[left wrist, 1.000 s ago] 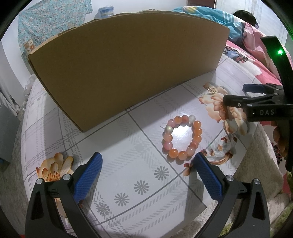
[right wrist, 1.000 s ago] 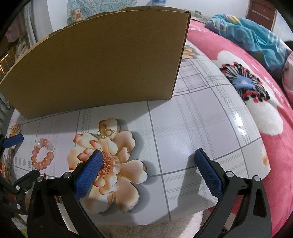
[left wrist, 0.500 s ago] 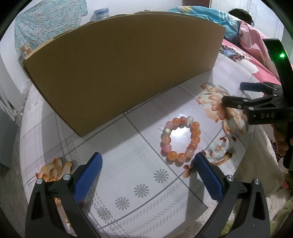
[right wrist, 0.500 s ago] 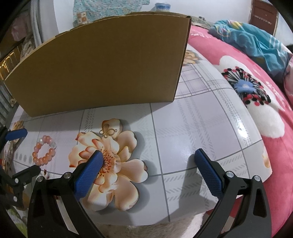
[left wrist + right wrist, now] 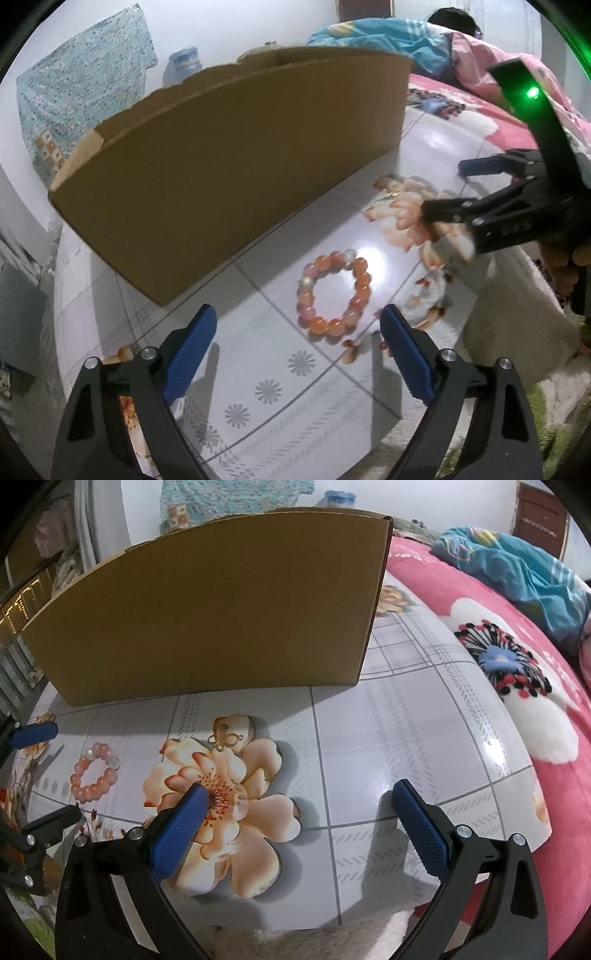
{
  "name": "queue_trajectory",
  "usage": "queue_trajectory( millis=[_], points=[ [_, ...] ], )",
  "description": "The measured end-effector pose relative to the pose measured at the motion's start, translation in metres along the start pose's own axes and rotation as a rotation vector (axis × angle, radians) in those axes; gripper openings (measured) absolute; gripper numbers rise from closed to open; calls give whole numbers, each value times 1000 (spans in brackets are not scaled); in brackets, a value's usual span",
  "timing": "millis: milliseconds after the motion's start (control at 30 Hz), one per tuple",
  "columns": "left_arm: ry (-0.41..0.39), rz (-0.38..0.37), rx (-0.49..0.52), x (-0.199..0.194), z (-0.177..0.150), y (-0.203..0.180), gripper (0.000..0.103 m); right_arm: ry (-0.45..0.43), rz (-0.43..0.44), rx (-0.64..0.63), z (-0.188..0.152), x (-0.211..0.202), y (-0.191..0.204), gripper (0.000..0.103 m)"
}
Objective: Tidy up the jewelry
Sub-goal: 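Lower the left tool onto the pink bead bracelet and close on it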
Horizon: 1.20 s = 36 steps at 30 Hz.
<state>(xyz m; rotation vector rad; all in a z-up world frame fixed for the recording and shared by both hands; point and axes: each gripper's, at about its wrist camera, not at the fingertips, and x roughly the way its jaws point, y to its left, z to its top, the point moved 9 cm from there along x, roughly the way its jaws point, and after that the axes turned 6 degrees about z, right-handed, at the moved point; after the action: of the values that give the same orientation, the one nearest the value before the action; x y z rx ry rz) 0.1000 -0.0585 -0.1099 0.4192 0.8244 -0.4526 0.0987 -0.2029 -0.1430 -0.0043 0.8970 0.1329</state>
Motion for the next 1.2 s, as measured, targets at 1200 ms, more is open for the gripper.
queue_trajectory(
  millis=[1200],
  points=[
    [-31, -126, 56, -9, 23, -30, 45, -147, 265, 32, 2, -42, 7, 69]
  ],
)
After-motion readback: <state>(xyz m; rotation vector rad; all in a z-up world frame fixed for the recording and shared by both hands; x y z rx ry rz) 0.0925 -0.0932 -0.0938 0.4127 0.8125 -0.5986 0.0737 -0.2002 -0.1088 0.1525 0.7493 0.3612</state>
